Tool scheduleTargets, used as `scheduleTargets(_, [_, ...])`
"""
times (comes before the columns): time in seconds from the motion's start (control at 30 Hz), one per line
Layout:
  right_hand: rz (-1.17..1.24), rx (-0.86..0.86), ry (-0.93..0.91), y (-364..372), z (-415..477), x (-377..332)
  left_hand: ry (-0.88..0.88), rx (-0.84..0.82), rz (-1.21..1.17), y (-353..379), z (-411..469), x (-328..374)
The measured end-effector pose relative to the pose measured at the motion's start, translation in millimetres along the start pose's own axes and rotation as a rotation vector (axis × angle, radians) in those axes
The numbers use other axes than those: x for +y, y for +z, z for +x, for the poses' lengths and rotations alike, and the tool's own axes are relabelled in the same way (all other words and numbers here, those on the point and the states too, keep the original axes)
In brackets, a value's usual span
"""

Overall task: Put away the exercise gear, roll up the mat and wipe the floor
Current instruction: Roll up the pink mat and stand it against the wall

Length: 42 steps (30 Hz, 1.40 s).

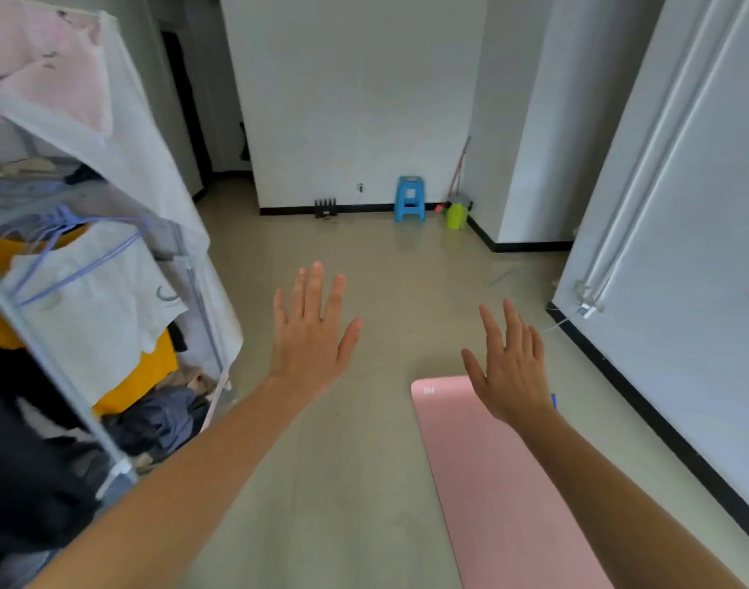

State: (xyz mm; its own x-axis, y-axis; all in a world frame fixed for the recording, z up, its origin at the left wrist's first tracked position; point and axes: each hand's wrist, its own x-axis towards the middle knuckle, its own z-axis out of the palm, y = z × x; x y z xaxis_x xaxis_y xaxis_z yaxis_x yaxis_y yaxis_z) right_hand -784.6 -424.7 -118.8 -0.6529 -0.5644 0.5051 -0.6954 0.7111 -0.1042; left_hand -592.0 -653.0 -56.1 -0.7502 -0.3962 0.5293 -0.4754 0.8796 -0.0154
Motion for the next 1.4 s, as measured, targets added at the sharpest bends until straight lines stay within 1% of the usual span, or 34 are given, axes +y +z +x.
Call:
scheduleTargets(0.13, [-0.029, -0.029, 0.072, 62, 59, 15, 0.071, -0.031, -0.037, 82, 80, -8])
scheduleTargets(0.27, [-0.040, -0.068, 0.156, 135, 146, 40, 0.076, -0.092, -0.064, 163, 165, -13])
scheduleTargets(0.33, [-0.036, -0.076, 0.195, 165, 192, 50, 0.101, -0.116, -0.064, 193, 205, -20])
scheduleTargets(0.43, [-0.015, -0.106, 0.249, 199, 263, 55, 0.160, -0.101, -0.031, 231, 274, -41])
scheduleTargets(0.53, [-0.056, -0.153, 0.270, 230, 324, 54, 0.181, -0.098, -0.042, 267, 339, -67])
scheduleTargets(0.63, [-0.092, -0.150, 0.239, 266, 385, 51, 0.223, -0.085, -0.057, 315, 407, -90])
scheduleTargets(0.7, [-0.103, -0.148, 0.251, 293, 426, 52, 0.238, -0.081, -0.089, 353, 455, -101])
scheduleTargets(0.8, [-0.157, -0.119, 0.313, 333, 478, 55, 0.308, -0.087, -0.155, 411, 531, -105])
scheduleTargets(0.9, [-0.218, -0.070, 0.406, 362, 519, 60, 0.424, -0.096, -0.221, 461, 602, -100])
scheduleTargets(1.03, [-0.277, -0.046, 0.573, 377, 550, 69, 0.632, -0.113, -0.318, 507, 688, -77])
scheduleTargets(1.07, [-0.308, -0.018, 0.634, 378, 556, 78, 0.701, -0.139, -0.326, 517, 715, -60])
scheduleTargets(1.17, [-0.348, -0.001, 0.735, 373, 555, 90, 0.794, -0.124, -0.380, 536, 754, -23])
scheduleTargets(1.27, [-0.396, 0.011, 0.910, 379, 548, 118, 0.909, -0.133, -0.454, 561, 783, 39])
scheduleTargets(1.4, [-0.454, 0.014, 1.075, 401, 531, 167, 1.036, -0.192, -0.511, 597, 793, 129])
